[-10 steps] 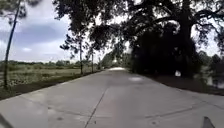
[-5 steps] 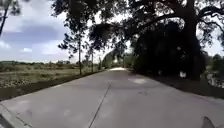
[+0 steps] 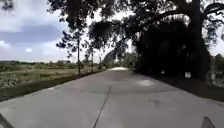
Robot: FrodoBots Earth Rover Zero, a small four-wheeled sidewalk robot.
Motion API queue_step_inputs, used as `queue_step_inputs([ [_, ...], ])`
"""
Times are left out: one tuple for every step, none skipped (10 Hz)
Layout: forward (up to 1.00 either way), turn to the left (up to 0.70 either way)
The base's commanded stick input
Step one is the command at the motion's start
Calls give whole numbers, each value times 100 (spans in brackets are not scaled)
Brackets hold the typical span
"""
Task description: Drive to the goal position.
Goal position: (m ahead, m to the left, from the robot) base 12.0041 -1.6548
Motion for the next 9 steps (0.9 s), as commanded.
queue_step_inputs([
  [85, 0],
  [85, 0],
  [85, 0],
  [85, 0],
  [85, 0],
  [85, -22],
  [85, -34],
  [85, -34],
  [85, -10],
])
